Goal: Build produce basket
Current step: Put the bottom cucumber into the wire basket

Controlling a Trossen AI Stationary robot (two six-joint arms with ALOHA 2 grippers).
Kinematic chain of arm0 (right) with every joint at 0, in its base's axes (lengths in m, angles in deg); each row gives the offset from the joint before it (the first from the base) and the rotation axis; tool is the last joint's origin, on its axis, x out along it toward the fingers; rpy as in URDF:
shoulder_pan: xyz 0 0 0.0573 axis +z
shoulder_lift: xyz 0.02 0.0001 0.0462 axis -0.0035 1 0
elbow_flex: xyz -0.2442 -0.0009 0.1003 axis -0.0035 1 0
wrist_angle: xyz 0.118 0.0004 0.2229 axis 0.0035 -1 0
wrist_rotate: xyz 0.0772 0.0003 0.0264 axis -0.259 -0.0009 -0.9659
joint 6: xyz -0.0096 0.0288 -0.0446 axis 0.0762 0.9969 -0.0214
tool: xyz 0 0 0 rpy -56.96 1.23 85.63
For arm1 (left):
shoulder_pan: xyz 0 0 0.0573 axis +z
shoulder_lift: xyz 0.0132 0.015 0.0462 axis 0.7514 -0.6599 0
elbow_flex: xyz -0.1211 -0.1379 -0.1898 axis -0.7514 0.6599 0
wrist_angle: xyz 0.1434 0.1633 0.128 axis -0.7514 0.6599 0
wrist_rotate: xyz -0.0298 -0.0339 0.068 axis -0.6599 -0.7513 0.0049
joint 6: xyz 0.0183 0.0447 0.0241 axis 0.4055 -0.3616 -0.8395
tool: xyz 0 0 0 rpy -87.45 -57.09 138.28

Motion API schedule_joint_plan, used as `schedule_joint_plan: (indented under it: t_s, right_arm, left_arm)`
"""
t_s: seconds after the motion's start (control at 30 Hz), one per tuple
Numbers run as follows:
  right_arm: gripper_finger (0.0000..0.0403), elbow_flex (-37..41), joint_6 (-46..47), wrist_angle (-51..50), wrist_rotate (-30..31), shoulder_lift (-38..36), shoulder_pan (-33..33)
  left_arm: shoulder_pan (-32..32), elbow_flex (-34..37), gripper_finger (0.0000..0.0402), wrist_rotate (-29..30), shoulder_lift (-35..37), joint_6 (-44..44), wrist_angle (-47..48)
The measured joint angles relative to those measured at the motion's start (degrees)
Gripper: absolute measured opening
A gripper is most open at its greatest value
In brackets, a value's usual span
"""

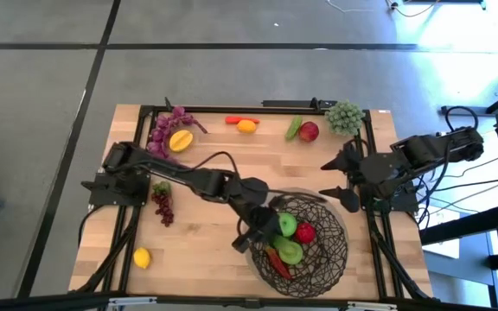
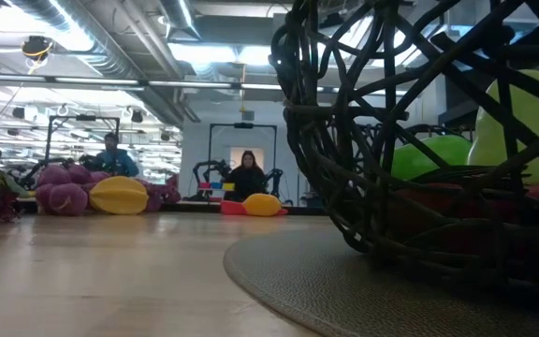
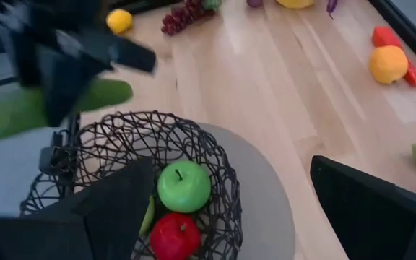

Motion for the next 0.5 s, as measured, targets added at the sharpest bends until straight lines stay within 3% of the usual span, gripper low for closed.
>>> schedule_joint_plan:
  t_s: [0.33,0.5]
  right_arm:
    - [0.0365,0.0,-0.17,0.28,0.44,-0.22,0.0]
    - [0.0365,0.0,-0.23,0.26,0.44,-0.2,0.0]
  left_arm:
    - [1.28,0.01,0.0117,-10.71,-7.12,-0.11,-13.64]
    - [1.38,0.03,0.0118,-12.2,-9.95,-0.42,-15.18]
